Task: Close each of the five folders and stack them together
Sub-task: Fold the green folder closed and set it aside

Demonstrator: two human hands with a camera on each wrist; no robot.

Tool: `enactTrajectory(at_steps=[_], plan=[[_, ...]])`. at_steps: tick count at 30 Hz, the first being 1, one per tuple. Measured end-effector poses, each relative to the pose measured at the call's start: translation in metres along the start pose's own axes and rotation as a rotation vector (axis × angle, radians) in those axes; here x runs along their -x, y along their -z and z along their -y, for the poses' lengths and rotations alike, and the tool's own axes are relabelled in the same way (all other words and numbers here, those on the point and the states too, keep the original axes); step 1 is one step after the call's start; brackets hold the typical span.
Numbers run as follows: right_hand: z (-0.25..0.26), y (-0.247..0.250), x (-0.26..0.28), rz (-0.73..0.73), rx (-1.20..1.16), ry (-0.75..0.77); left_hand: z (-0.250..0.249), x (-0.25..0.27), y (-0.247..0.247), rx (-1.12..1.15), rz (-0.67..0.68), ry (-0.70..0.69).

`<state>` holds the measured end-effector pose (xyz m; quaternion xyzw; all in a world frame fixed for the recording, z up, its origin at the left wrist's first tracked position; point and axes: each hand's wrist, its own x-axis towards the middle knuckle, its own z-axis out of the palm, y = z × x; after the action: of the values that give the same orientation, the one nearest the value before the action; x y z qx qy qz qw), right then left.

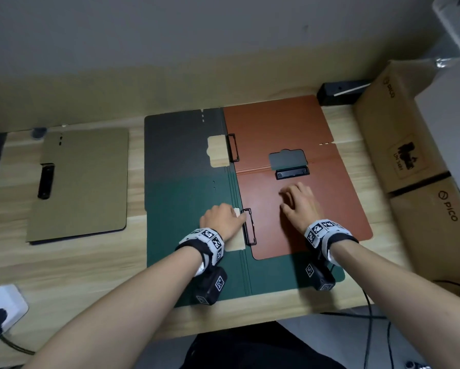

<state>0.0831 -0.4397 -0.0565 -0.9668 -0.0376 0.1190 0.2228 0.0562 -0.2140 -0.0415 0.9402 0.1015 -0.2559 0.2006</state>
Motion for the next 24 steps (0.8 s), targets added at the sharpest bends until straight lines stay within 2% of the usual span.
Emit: enactTrajectory(at_steps=[4,10,16,24], plan=[[-0.007,-0.009,0.004,0.033,0.022,0.027,-0.019,0.000,-0.014,-0.216,-0.006,-0.057],[-0.004,-0.016,0.013,0.156,0.170,0.059,-0.027,0.004,-0.011,-0.280,-0.056,-0.089],[0.000,-0.021,0.016,0.209,0.256,0.057,-0.034,0.006,-0.012,-0.412,0.017,-0.163],[0.002,-0.022,0.015,0.234,0.287,0.058,-0.031,0.014,-0.022,-0.303,-0.024,-0.194]])
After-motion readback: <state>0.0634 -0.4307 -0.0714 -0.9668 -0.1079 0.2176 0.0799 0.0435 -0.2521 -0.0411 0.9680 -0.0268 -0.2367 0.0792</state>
